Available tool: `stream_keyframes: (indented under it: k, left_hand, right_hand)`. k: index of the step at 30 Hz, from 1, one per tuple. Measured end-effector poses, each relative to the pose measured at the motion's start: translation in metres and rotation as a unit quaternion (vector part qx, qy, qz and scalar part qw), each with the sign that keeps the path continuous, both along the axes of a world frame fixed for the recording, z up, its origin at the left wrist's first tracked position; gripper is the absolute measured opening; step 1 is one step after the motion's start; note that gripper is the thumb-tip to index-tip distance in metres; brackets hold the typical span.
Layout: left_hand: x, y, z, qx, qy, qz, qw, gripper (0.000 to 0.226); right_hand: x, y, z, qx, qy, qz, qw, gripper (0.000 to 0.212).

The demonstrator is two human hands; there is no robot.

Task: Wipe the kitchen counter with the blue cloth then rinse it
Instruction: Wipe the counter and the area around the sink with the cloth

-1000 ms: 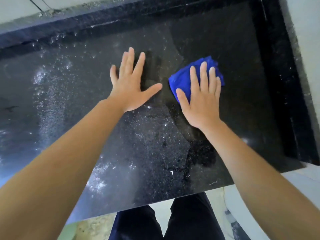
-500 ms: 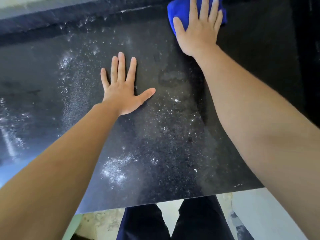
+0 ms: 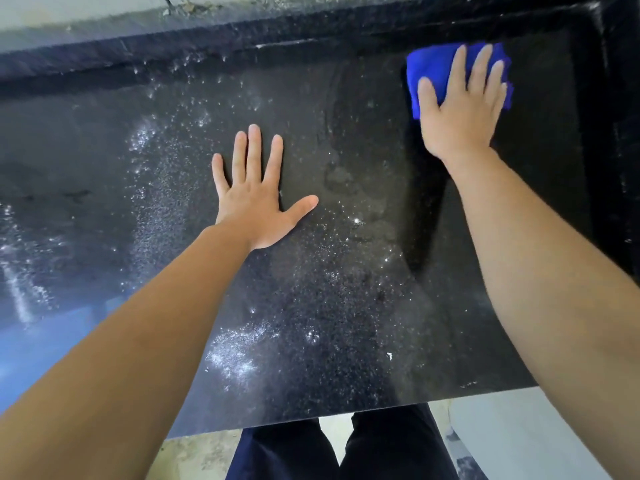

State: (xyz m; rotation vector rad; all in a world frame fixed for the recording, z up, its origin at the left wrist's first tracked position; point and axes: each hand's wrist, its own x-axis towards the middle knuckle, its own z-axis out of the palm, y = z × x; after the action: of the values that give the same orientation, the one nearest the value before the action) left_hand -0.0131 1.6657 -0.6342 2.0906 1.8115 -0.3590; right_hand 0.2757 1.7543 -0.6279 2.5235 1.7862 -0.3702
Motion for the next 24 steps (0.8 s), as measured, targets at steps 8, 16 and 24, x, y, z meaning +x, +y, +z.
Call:
stream_keyframes:
  k: [8, 16, 24]
  left_hand:
    - [-0.001, -0.001, -0.002, 0.001, 0.003, 0.004, 1.000, 0.102]
    - [0.000, 0.001, 0.001, -0.006, -0.004, 0.002, 1.000, 0.102]
    - [-0.003, 0.001, -0.002, 0.000, 0.003, -0.001, 1.000, 0.100]
  right_hand:
    - [-0.119, 0.017, -0.004, -0.002, 0.025, 0.138, 0.990, 0.075]
    - [0.018, -0.009, -0.008, 0.001, -0.006, 0.233, 0.972, 0.076]
    - [-0.034, 0.000, -0.010, 0.003, 0.015, 0.075, 0.997, 0.074]
